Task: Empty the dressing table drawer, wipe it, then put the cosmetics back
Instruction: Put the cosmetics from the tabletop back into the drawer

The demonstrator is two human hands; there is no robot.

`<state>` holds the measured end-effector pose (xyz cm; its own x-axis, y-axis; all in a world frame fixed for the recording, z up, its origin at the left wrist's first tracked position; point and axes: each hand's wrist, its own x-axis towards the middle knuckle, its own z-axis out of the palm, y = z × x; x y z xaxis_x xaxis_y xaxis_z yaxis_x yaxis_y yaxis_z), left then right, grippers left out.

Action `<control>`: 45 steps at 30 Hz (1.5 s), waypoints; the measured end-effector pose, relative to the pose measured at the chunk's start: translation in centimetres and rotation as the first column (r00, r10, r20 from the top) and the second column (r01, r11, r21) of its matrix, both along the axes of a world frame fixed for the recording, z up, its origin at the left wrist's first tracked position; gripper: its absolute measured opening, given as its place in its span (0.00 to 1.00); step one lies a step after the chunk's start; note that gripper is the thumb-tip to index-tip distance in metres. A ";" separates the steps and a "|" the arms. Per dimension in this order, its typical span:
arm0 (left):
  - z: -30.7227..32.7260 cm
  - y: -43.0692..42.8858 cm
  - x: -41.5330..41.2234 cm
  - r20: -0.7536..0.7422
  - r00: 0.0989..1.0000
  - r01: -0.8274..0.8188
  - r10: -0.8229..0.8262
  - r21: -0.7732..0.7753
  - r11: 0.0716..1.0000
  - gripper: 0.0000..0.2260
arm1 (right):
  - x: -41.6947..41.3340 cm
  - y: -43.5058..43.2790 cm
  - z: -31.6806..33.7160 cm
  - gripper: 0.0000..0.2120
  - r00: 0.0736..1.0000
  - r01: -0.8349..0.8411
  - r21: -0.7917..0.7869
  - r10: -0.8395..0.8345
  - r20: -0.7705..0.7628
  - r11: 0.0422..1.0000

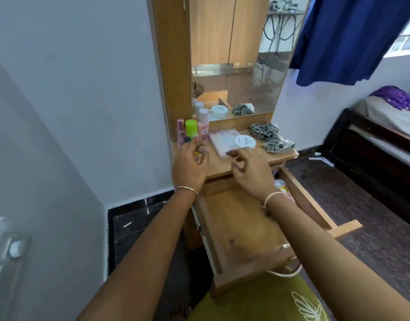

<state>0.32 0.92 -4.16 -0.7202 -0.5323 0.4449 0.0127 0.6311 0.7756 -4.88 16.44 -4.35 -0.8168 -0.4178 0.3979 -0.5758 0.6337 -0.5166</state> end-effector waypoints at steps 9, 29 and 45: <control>-0.2 -6.4 -2.7 0.219 0.976 -0.023 0.023 -0.003 1.000 0.19 | -2.2 -7.8 1.6 0.24 0.993 -0.017 0.231 0.043 -0.108 0.973; -1.7 -6.6 -4.1 0.192 0.980 0.079 -0.057 -0.107 0.991 0.11 | -3.9 -10.4 -0.2 0.18 0.997 -0.024 0.038 0.021 0.069 0.999; -1.0 -2.8 -2.1 0.077 0.976 0.189 -0.203 0.161 0.969 0.15 | -2.2 -1.9 0.2 0.12 0.987 0.062 -0.347 -0.006 0.160 0.936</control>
<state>-1.83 -1.89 -5.11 -0.8512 -0.4330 0.2967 0.0483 0.4983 0.8657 -7.11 14.52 -4.13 -0.8908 -0.2456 0.3822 -0.4530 0.4147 -0.7892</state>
